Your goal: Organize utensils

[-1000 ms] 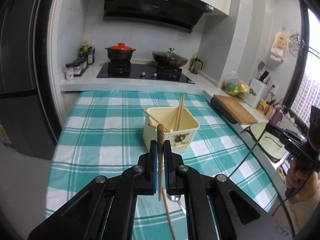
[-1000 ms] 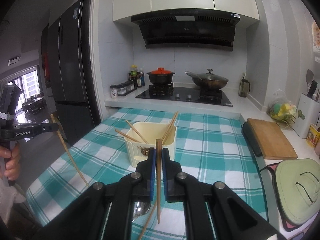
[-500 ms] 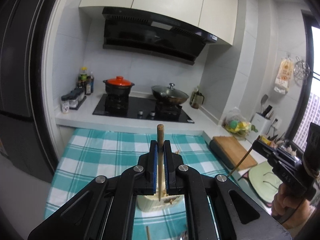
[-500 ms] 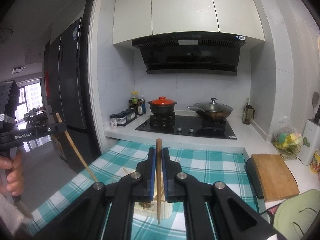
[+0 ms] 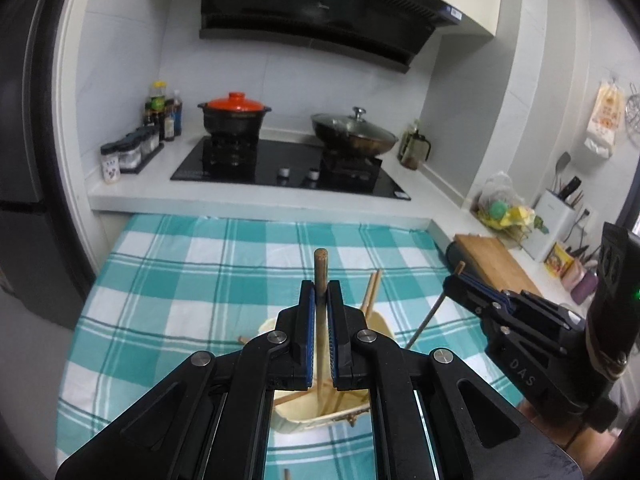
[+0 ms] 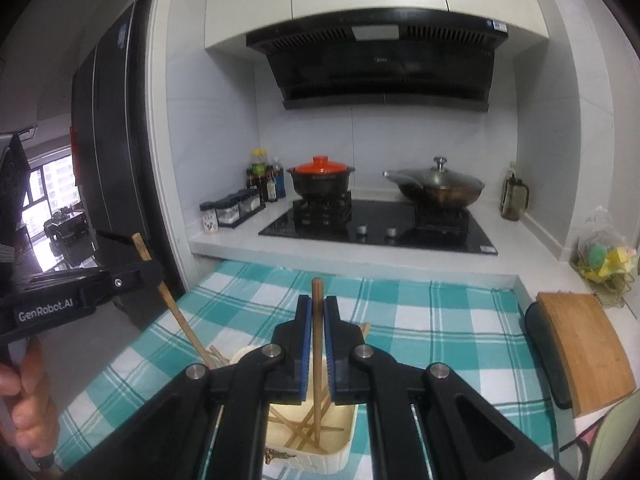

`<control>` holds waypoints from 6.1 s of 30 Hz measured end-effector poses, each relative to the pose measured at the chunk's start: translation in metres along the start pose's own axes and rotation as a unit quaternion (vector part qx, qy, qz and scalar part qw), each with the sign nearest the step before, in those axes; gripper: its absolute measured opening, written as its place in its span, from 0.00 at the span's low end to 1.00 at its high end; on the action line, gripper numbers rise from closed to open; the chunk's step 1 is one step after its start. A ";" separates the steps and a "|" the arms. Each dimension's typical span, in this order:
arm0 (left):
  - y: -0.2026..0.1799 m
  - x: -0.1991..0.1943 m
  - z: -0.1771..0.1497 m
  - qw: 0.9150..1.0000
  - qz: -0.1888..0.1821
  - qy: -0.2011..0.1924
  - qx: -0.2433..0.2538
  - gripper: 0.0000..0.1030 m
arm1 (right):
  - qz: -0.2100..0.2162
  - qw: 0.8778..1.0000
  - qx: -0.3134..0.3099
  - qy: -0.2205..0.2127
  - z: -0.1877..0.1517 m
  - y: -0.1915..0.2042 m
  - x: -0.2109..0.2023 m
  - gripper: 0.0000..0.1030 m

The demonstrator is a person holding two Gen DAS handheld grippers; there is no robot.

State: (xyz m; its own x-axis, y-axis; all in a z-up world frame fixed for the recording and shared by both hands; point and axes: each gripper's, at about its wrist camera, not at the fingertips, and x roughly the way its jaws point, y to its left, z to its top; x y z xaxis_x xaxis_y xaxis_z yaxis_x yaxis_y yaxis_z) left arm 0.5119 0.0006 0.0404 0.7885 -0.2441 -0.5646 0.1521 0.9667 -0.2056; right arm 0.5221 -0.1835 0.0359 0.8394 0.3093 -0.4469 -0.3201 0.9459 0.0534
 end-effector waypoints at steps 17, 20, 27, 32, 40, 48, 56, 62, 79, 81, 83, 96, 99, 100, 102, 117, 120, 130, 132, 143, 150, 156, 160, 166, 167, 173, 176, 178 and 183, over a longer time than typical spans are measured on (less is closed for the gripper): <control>0.018 -0.082 -0.005 1.000 0.009 0.006 0.022 0.78 | 0.010 0.999 0.036 0.013 0.018 -0.004 -0.031 0.40; 0.026 -0.120 -0.029 0.999 0.014 0.013 0.047 0.89 | 0.011 1.000 0.024 -0.003 0.015 -0.001 -0.073 0.46; 0.054 -0.147 -0.145 0.996 0.035 0.063 0.054 0.92 | -0.013 0.999 -0.015 0.032 -0.060 0.002 -0.138 0.49; 0.068 -0.125 -0.239 0.995 0.052 0.083 0.034 0.91 | -0.027 0.996 -0.005 0.082 -0.169 0.000 -0.147 0.49; 0.080 -0.090 -0.301 0.991 0.091 0.098 0.018 0.91 | -0.083 0.987 0.030 0.135 -0.286 -0.006 -0.143 0.49; 0.094 -0.069 -0.305 0.987 0.124 0.097 0.034 0.91 | -0.106 0.984 0.027 0.140 -0.298 -0.010 -0.133 0.49; 0.102 -0.059 -0.311 0.986 0.118 0.115 0.019 0.91 | -0.105 0.980 0.041 0.162 -0.317 -0.017 -0.118 0.49; 0.100 -0.055 -0.313 0.985 0.115 0.127 0.022 0.91 | -0.109 0.977 0.047 0.176 -0.320 -0.018 -0.113 0.49; 0.117 -0.057 -0.313 0.986 0.106 0.126 -0.030 0.92 | -0.116 0.973 0.057 0.189 -0.322 -0.023 -0.110 0.50; 0.118 -0.056 -0.313 0.986 0.105 0.128 -0.031 0.92 | -0.117 0.973 0.054 0.191 -0.322 -0.022 -0.110 0.51; 0.119 -0.056 -0.313 0.986 0.104 0.128 -0.033 0.92 | -0.119 0.973 0.051 0.191 -0.322 -0.021 -0.109 0.51; 0.118 -0.056 -0.313 0.986 0.104 0.128 -0.034 0.94 | -0.119 0.973 0.051 0.192 -0.322 -0.021 -0.109 0.51; 0.118 -0.056 -0.313 0.986 0.104 0.128 -0.034 0.94 | -0.119 0.973 0.050 0.192 -0.322 -0.021 -0.109 0.51; 0.118 -0.056 -0.313 0.986 0.104 0.129 -0.034 0.94 | -0.119 0.973 0.051 0.192 -0.322 -0.021 -0.109 0.51; 0.118 -0.056 -0.313 0.986 0.104 0.128 -0.034 0.94 | -0.119 0.973 0.051 0.192 -0.322 -0.021 -0.109 0.51; 0.116 -0.054 -0.315 0.985 0.109 0.132 -0.030 0.95 | -0.115 0.974 0.056 0.190 -0.322 -0.022 -0.110 0.51; 0.116 -0.054 -0.314 0.985 0.108 0.132 -0.031 0.95 | -0.114 0.974 0.057 0.189 -0.323 -0.022 -0.110 0.51; 0.116 -0.054 -0.314 0.985 0.108 0.135 -0.030 0.96 | -0.038 0.978 0.107 0.177 -0.301 0.004 -0.116 0.51; 0.116 -0.053 -0.314 0.984 0.108 0.135 -0.029 0.96 | -0.018 0.980 0.072 0.184 -0.294 0.027 -0.107 0.51; 0.111 -0.054 -0.313 0.985 0.105 0.136 -0.015 0.96 | -0.065 0.971 0.021 0.229 -0.303 0.040 -0.072 0.09; 0.052 -0.072 -0.313 0.989 0.039 0.132 0.053 0.96 | -0.119 0.966 0.066 0.220 -0.313 -0.004 -0.099 0.04; 0.013 -0.053 -0.316 0.982 0.045 0.156 0.098 0.87 | -0.135 0.964 0.080 0.213 -0.323 -0.023 -0.120 0.04; 0.011 -0.045 -0.323 0.978 0.061 0.179 0.086 0.57 | -0.140 0.966 0.074 0.206 -0.326 -0.022 -0.125 0.04; 0.018 -0.052 -0.324 0.980 0.092 0.171 0.047 0.04 | -0.145 0.968 0.069 0.194 -0.330 -0.020 -0.128 0.04; 0.021 -0.054 -0.325 0.980 0.099 0.169 0.034 0.04 | -0.146 0.968 0.069 0.193 -0.330 -0.019 -0.128 0.04; 0.040 -0.080 -0.338 0.977 0.140 0.162 -0.016 0.04 | -0.149 0.967 0.081 0.188 -0.332 -0.024 -0.133 0.04; 0.043 -0.091 -0.344 0.977 0.135 0.163 -0.022 0.06 | -0.149 0.967 0.086 0.190 -0.334 -0.026 -0.139 0.04; 0.046 -0.093 -0.344 0.978 0.124 0.164 -0.032 0.20 | -0.147 0.966 0.086 0.193 -0.335 -0.027 -0.143 0.04; 0.056 -0.095 -0.338 0.980 0.106 0.159 -0.049 0.60 | -0.131 0.966 0.091 0.204 -0.335 -0.029 -0.151 0.27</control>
State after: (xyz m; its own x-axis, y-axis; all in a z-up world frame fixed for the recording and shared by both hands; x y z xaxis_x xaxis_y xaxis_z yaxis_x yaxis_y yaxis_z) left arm 0.2439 0.0518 -0.1879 0.5689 -0.0653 -0.8198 -0.0651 0.9901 -0.1240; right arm 0.2575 -0.2906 -0.1979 0.6270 0.0273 -0.7785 -0.0056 0.9995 0.0306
